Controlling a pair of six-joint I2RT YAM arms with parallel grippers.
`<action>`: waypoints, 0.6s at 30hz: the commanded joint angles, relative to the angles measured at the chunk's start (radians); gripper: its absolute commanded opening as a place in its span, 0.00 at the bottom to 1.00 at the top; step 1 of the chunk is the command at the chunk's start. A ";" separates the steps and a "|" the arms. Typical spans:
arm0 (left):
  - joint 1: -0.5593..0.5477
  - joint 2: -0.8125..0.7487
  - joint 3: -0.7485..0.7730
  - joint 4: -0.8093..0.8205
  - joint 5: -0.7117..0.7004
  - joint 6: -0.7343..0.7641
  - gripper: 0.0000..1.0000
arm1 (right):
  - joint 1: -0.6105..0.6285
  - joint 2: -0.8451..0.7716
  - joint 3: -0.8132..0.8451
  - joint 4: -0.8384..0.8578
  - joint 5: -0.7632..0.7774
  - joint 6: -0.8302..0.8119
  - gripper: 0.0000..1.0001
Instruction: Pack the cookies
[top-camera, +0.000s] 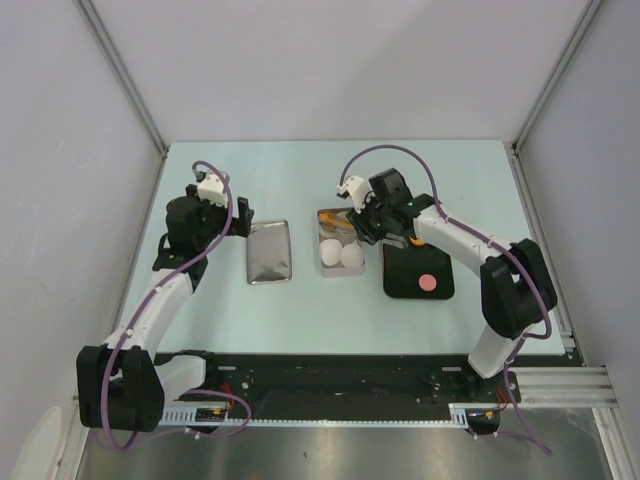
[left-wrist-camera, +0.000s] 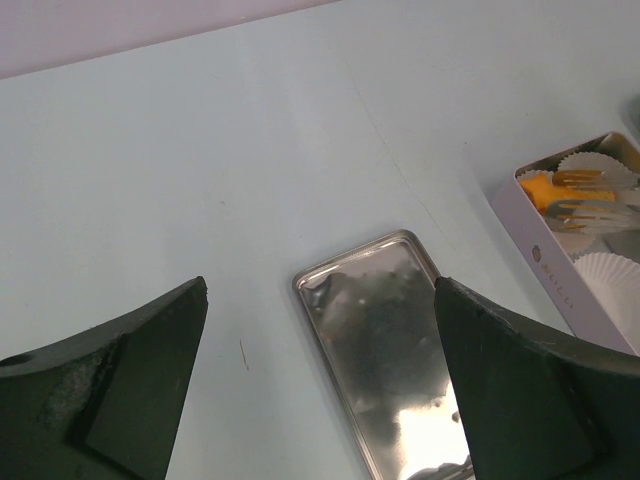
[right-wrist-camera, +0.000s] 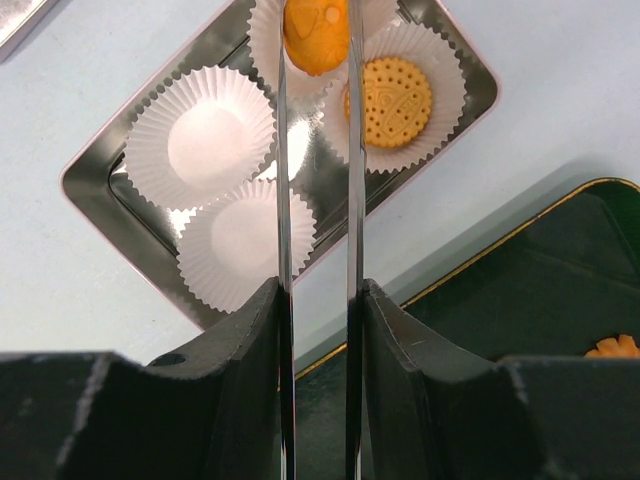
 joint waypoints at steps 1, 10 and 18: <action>-0.007 -0.003 -0.006 0.037 -0.001 0.026 1.00 | 0.008 0.018 0.046 0.047 0.011 -0.005 0.31; -0.007 0.003 -0.006 0.037 0.001 0.023 1.00 | 0.008 0.016 0.046 0.041 0.015 -0.006 0.41; -0.007 -0.002 -0.007 0.037 0.002 0.023 1.00 | 0.013 -0.007 0.046 0.043 0.018 -0.003 0.49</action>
